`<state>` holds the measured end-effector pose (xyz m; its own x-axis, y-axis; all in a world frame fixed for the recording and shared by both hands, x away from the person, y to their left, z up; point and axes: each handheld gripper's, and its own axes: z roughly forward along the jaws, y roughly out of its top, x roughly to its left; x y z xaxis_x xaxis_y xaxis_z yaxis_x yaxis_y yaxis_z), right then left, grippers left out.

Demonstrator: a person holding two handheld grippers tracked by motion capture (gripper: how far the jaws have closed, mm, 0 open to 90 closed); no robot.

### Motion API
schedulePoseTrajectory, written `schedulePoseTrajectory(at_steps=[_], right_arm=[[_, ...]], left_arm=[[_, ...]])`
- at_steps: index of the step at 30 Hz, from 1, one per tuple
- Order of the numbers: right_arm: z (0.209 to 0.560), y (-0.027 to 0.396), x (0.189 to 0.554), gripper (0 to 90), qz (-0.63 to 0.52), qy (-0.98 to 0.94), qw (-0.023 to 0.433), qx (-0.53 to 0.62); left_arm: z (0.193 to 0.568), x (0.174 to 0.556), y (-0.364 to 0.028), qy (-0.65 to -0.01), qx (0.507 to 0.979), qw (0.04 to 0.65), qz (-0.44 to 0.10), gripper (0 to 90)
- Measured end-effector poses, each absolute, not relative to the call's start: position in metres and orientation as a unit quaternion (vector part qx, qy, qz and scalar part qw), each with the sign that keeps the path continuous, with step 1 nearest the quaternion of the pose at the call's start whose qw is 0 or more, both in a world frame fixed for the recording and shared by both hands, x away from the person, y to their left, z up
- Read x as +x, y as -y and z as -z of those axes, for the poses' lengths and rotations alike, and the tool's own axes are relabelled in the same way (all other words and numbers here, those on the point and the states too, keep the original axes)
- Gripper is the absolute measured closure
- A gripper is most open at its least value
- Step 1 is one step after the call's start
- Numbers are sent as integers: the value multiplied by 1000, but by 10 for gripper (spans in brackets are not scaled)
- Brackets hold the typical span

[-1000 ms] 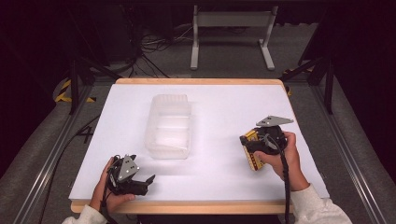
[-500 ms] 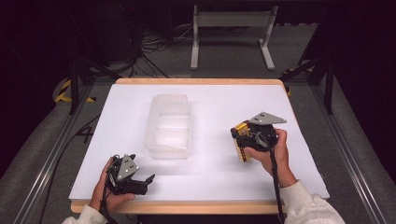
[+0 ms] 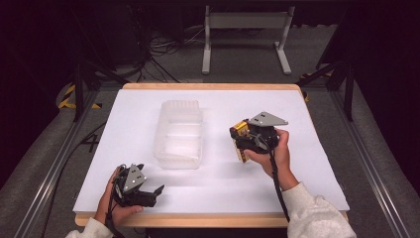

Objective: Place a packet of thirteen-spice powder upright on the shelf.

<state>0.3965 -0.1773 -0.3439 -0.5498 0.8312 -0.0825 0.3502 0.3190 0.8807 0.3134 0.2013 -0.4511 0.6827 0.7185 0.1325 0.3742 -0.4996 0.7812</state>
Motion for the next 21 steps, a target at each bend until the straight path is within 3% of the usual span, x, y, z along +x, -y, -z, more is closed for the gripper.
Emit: schedulePoseTrajectory(at_steps=[21], right_arm=[[323, 103, 440, 328, -510, -723, 300, 356]], left_arm=[[451, 314, -203, -323, 835, 385, -223, 40]])
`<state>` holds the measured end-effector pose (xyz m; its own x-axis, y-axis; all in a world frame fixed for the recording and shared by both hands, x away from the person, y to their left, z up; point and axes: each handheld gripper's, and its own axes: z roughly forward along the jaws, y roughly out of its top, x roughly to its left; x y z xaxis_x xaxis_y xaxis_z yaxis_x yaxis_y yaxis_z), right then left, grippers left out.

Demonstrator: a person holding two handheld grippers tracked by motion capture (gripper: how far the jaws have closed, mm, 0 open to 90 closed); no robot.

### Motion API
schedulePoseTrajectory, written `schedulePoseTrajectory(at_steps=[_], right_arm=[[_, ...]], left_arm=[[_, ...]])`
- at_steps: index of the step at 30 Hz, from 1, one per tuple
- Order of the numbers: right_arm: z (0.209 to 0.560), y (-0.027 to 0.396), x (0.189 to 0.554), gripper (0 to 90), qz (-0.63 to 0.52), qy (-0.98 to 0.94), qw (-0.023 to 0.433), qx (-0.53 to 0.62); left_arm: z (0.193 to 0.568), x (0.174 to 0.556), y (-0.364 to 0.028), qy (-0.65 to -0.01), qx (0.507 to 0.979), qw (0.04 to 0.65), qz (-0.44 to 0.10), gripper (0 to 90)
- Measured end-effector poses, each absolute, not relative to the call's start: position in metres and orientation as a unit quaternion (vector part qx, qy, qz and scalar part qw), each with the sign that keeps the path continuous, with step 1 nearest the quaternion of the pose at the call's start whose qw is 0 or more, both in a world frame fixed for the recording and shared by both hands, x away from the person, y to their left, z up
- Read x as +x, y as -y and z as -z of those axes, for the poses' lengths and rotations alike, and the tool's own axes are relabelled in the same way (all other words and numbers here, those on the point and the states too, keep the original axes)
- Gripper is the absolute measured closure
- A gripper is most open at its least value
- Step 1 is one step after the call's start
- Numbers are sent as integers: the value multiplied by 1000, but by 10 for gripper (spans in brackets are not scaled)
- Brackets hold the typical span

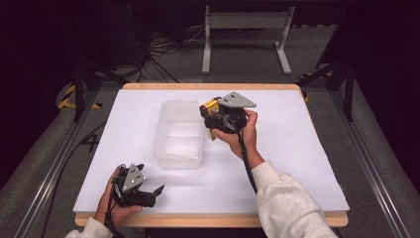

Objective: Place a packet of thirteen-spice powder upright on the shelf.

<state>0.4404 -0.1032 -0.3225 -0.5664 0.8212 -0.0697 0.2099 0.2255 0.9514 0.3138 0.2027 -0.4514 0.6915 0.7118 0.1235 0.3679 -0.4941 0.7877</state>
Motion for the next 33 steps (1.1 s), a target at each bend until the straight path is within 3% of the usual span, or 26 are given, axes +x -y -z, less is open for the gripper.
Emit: schedulePoseTrajectory(at_steps=[19, 33], right_arm=[[327, 47, 487, 327, -521, -698, 311, 382], [343, 28, 509, 328, -515, -688, 305, 409]], left_arm=[[451, 313, -207, -321, 832, 397, -216, 41], [451, 313, -209, -320, 832, 399, -215, 41]])
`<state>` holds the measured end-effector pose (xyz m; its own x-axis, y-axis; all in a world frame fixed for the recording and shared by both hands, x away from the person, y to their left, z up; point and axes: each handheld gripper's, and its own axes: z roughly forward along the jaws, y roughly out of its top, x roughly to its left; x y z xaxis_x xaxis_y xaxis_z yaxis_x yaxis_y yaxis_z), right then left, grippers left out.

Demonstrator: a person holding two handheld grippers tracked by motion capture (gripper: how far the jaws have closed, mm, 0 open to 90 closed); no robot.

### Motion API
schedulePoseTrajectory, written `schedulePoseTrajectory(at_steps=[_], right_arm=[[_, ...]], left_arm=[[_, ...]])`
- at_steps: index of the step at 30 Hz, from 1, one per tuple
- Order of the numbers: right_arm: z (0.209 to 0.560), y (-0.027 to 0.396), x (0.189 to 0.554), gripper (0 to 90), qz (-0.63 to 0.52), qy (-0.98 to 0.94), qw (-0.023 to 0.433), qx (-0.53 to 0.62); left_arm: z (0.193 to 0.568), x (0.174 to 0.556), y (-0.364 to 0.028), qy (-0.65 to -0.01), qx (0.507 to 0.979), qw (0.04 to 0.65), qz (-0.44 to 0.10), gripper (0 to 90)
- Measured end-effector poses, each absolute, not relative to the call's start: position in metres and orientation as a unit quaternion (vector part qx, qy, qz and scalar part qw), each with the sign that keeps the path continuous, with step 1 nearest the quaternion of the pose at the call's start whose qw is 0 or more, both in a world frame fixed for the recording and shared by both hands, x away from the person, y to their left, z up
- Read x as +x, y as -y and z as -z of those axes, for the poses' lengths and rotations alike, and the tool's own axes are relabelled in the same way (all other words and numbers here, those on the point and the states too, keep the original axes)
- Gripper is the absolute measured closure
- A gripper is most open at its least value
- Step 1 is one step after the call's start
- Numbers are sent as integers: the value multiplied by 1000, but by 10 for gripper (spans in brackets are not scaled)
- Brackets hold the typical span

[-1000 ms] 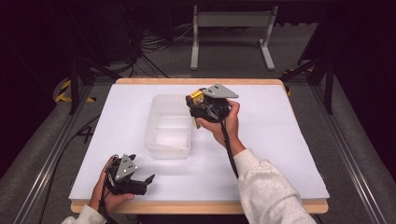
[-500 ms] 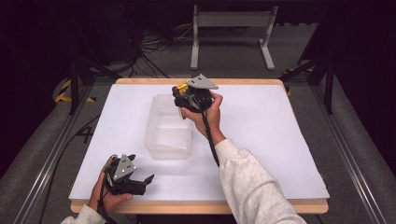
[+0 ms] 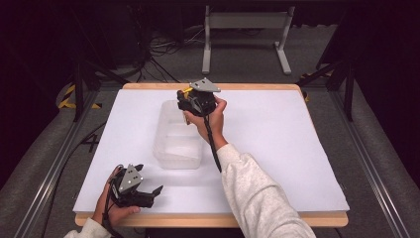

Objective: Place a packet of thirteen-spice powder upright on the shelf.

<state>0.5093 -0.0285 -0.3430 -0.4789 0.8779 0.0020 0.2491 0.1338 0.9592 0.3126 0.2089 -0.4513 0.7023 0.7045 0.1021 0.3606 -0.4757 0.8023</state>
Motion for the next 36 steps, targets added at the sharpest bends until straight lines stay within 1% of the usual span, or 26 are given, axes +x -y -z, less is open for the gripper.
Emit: schedulePoseTrajectory(at_steps=[7, 20, 25, 32, 34, 36], right_arm=[[352, 25, 516, 327, -518, -678, 300, 425], [363, 21, 505, 324, -509, -686, 304, 422], [363, 26, 502, 323, -507, -698, 294, 413], [369, 26, 495, 318, -481, -723, 298, 395], [371, 24, 494, 304, -459, -736, 308, 390], [374, 25, 496, 294, -448, -745, 298, 393]], left_arm=[[451, 313, -210, -320, 831, 401, -215, 41], [451, 313, -211, -321, 831, 401, -216, 41], [451, 312, -209, -321, 831, 399, -217, 41], [451, 312, -209, -323, 832, 396, -216, 41], [451, 312, -209, -322, 833, 393, -217, 41], [451, 312, -208, -323, 833, 394, -216, 41]])
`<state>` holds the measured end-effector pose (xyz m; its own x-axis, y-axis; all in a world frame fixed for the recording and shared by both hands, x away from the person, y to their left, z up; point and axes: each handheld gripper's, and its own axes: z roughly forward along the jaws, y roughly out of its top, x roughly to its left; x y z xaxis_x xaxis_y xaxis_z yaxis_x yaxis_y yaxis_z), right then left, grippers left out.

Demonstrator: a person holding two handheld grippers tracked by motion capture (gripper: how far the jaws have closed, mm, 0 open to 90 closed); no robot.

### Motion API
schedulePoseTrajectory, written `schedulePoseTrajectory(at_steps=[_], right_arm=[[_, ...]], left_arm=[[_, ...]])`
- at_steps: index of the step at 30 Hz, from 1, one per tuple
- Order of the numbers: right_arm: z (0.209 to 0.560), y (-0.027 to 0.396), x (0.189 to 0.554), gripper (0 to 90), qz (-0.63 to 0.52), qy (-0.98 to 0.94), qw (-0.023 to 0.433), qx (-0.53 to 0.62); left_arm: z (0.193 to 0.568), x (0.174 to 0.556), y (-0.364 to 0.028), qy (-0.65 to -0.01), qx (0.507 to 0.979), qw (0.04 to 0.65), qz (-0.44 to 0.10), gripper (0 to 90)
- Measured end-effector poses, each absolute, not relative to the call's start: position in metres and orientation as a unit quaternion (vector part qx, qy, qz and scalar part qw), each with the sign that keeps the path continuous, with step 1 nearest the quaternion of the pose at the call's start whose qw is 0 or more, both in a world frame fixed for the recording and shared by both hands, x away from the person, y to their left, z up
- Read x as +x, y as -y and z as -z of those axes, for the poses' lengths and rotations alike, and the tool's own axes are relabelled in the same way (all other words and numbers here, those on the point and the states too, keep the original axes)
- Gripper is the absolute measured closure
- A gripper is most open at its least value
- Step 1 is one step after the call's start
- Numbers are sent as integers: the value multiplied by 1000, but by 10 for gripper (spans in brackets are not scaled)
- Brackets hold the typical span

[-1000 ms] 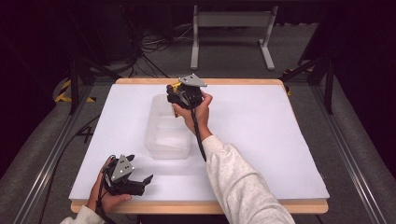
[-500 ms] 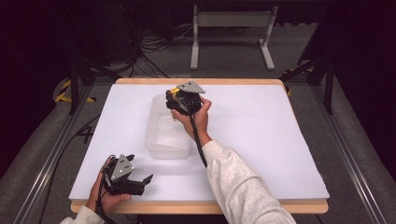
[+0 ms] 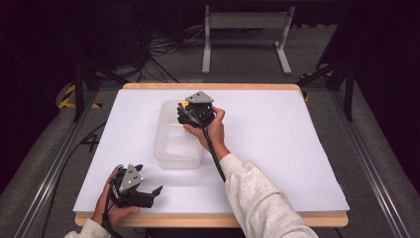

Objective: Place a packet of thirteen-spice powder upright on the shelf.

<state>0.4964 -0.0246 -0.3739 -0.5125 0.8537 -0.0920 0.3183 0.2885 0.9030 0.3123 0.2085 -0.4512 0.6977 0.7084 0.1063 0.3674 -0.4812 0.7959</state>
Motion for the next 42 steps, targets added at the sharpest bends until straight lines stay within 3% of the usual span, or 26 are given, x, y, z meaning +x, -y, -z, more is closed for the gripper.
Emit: schedulePoseTrajectory(at_steps=[12, 26, 42], right_arm=[[385, 24, 501, 272, -424, -771, 273, 389], [383, 34, 495, 163, -415, -790, 272, 361], [380, 49, 489, 155, -405, -801, 274, 344]], left_arm=[[452, 312, -210, -324, 833, 394, -214, 41], [452, 312, -209, -325, 834, 391, -215, 40], [452, 313, -209, -327, 833, 390, -216, 40]])
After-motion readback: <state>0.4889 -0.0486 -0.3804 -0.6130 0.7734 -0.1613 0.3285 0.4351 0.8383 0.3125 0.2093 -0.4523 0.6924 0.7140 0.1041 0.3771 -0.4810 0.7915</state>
